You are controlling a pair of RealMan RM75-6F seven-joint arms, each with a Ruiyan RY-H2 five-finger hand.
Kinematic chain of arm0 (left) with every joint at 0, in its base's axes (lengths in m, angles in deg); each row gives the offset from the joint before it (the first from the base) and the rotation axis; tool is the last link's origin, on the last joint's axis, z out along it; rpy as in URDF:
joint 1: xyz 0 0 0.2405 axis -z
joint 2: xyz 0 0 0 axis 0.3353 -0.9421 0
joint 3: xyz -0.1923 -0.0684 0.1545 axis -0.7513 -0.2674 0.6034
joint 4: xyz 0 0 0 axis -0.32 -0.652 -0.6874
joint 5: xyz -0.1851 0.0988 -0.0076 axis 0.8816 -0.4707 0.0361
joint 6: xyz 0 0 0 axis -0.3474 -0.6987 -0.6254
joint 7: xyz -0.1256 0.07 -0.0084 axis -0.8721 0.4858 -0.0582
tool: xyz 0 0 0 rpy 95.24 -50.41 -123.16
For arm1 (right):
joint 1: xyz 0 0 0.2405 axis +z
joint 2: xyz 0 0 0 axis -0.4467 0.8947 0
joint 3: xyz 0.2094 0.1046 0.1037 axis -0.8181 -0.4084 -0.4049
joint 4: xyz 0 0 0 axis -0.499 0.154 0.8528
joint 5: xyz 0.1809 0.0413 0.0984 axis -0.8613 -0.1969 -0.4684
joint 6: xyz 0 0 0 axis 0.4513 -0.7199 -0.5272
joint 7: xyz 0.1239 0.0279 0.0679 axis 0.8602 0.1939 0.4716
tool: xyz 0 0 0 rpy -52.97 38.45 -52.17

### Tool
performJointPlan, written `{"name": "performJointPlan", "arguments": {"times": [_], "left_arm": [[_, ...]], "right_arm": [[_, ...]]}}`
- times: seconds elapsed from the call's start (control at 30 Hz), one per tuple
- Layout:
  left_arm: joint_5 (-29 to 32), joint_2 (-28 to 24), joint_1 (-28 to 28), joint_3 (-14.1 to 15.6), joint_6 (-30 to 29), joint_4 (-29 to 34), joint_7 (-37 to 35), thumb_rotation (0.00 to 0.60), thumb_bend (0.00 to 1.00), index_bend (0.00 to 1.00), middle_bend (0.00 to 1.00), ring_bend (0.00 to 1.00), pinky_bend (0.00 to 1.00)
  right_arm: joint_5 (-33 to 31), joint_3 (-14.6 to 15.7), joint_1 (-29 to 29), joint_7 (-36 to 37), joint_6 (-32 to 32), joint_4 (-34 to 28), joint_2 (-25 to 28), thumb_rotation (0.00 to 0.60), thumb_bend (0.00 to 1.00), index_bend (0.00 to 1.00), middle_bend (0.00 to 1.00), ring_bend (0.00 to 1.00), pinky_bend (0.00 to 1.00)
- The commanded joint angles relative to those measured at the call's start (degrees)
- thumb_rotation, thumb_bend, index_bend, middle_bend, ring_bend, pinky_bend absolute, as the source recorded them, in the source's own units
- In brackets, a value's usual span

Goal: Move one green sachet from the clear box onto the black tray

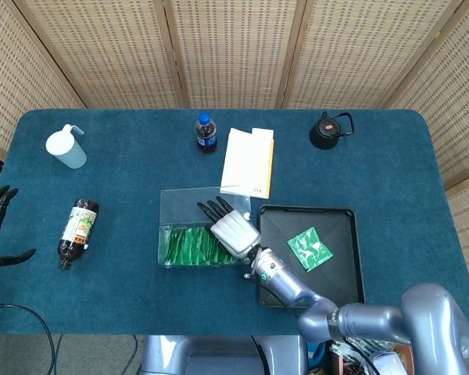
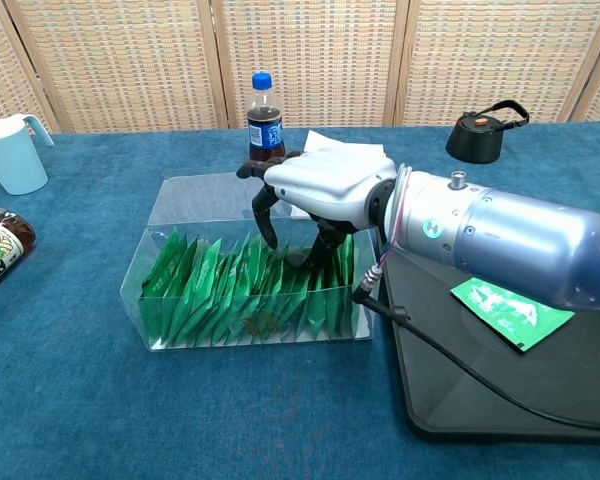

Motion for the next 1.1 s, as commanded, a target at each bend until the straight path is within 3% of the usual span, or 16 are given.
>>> {"name": "performJointPlan", "arguments": {"times": [0.03,1.1], "left_arm": [[0.02,0.00,0.03,0.00,0.04,0.01,0.03,0.600,0.10,0.00,0.00,0.00,0.00],[0.22,-0.07,0.18,0.00,0.39,-0.05,-0.18,0.600,0.10,0.00,0.00,0.00,0.00]], "right_arm": [[0.24,-0.11,-0.19,-0.22,-0.39,0.37,-0.32,0.600,0.54,0.53,0.06,0.00,0.00],[1.31,-1.06,-1.81,-0.77,-2.22,2.13,-2.06,0.600,0.56,0.58,0.08,0.00,0.02]]}}
